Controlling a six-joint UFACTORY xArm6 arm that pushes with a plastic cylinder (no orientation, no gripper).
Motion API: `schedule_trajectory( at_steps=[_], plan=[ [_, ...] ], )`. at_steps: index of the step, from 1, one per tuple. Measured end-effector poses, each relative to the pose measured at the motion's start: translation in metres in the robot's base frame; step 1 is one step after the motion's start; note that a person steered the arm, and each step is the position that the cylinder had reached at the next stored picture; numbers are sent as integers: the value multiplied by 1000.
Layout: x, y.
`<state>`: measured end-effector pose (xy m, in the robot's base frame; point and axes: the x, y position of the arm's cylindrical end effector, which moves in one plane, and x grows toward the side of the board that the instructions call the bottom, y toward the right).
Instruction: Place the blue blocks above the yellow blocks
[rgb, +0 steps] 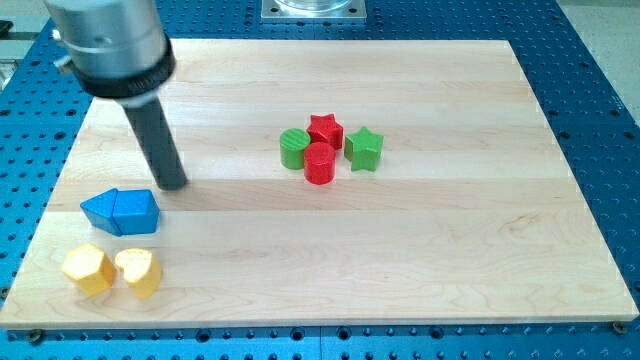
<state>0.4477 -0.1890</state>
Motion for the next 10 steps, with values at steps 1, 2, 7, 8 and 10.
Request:
schedule_trajectory(
  at_steps=[1, 2, 7, 8, 10],
  plan=[
    [37, -60],
    [56, -45],
    [36, -10],
    [52, 15],
    [21, 89]
  ],
)
